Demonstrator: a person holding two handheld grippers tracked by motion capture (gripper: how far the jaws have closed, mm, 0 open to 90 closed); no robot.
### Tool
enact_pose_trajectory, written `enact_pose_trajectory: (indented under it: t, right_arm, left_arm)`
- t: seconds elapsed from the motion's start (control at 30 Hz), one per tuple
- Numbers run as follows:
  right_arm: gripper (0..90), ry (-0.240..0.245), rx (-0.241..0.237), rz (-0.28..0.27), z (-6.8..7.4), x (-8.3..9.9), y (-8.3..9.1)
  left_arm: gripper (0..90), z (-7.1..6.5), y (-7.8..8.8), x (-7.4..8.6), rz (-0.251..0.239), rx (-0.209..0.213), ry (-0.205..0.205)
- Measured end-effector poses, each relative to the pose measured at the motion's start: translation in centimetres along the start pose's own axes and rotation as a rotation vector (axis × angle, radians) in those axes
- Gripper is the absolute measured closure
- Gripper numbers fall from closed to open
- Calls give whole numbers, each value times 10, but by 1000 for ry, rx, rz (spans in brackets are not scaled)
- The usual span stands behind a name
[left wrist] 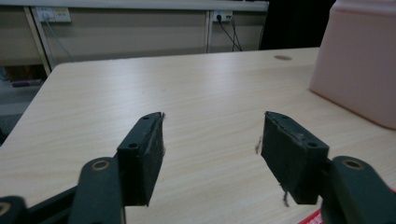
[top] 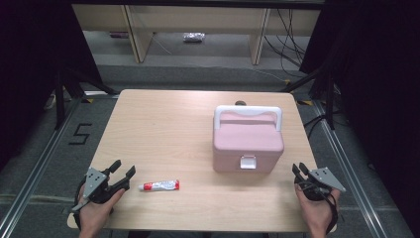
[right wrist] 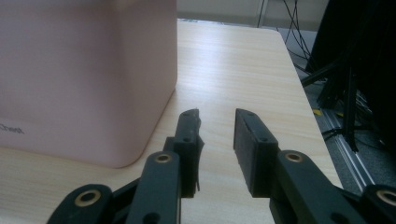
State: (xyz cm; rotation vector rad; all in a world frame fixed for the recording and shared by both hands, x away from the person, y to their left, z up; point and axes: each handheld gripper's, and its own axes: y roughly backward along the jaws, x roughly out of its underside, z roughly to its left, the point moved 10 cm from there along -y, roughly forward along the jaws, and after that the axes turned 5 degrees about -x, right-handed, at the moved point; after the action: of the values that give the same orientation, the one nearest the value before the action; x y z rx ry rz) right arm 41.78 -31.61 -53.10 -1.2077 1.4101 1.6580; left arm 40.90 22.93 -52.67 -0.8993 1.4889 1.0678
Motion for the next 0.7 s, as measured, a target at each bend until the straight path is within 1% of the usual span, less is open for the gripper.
enact_pose_trajectory:
  t: [0.03, 0.07, 0.1, 0.13, 0.17, 0.2, 0.23, 0.27, 0.33, 0.37, 0.4, 0.43, 0.47, 0.5, 0.53, 0.57, 0.6, 0.63, 0.67, 0.7]
  right_arm:
    - [727, -6, -13, 4, 1, 0, 0]
    - [734, -3, -6, 3, 1, -1, -1]
    - [744, -20, -9, 14, 3, 0, -1]
    - [759, 1, -14, 8, 2, -2, -2]
    - [768, 23, -6, 20, 0, -2, -2]
    - [777, 9, -15, 25, 1, -1, -3]
    - [777, 9, -15, 25, 1, -1, -3]
    - [790, 2, -8, 33, 0, -1, -2]
    - [815, 17, -3, 39, -3, 0, -3]
    - [828, -8, -8, 41, -1, -1, -3]
    - [864, 16, -7, 41, -3, -2, -2]
    - [880, -30, -17, 52, 1, -1, -2]
    - [880, -30, -17, 52, 1, -1, -2]
    - [900, -22, -27, 60, 1, -2, -2]
    - [900, -22, -27, 60, 1, -2, -2]
    - [900, -13, -33, 65, 0, -2, -2]
    - [900, -15, -37, 68, -1, -7, -3]
    - [900, 10, -50, 55, -2, -10, -4]
    - [900, 2, -37, 63, -1, -12, -3]
    - [900, 2, -37, 63, -1, -12, -3]
  left_arm:
    - [431, -1, 2, -3, 0, 0, 1]
    - [457, -3, 2, -6, -19, 12, -6]
    - [488, -3, 2, -6, -19, 12, -6]
    - [531, -4, 4, -9, -11, 8, -9]
    - [568, -6, 4, -12, -15, 14, -10]
    - [594, -7, 4, -15, -18, 20, -11]
    - [625, -7, 4, -15, -18, 20, -11]
    - [625, -8, 5, -15, -6, 15, -5]
    - [688, -10, 4, -18, 0, 22, -5]
    - [715, -12, 2, -20, -3, 30, -3]
    - [774, -15, 1, -21, 10, 40, -13]
    - [801, -18, 0, -23, 10, 52, -19]
    - [833, -18, 0, -23, 10, 52, -19]
    - [866, -23, -2, -26, 16, 68, -33]
    - [889, -23, -2, -26, 16, 68, -33]
    - [889, -30, -6, -30, 16, 94, -39]
    - [895, -36, -9, -34, 30, 112, -56]
    - [896, -41, -12, -37, 26, 129, -61]
    - [896, -46, -15, -39, 25, 145, -68]
    - [897, -46, -15, -39, 25, 145, -68]
